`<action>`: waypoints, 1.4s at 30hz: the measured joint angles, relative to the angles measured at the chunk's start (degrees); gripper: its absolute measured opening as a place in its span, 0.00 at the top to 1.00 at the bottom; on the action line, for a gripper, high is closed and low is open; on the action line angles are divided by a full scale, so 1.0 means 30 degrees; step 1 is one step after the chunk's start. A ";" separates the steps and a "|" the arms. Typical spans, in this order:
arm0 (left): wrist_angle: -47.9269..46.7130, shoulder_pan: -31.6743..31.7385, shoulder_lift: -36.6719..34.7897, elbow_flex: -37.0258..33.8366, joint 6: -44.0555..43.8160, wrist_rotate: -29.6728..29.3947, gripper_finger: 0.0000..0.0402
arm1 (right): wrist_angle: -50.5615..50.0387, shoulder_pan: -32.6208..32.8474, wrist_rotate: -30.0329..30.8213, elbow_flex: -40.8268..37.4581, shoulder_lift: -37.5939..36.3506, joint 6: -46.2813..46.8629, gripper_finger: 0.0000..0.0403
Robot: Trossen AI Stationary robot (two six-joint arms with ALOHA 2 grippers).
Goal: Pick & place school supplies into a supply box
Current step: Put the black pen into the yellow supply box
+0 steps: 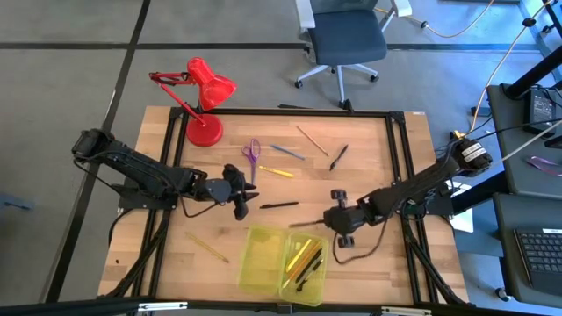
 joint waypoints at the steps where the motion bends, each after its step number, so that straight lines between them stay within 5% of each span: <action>1: 0.0000 0.0000 0.0000 0.0000 0.0178 0.0167 0.72 | -0.0047 0.0202 -0.0445 0.0442 0.0000 -0.1040 0.90; 7: 0.0007 -0.0015 0.0000 0.0000 0.0285 0.1107 0.73 | 0.0868 0.1545 -0.2038 0.1701 0.0059 -0.5566 0.90; 16: 0.0028 -0.0022 0.0000 0.0000 0.0239 0.2394 0.71 | 0.4022 0.2397 -0.2121 0.1579 0.1806 -0.6993 0.89; 42: 0.0108 -0.0022 0.0000 0.0000 0.0699 0.3305 0.75 | 0.5466 0.2389 -0.2232 0.1557 0.5107 -0.5577 0.88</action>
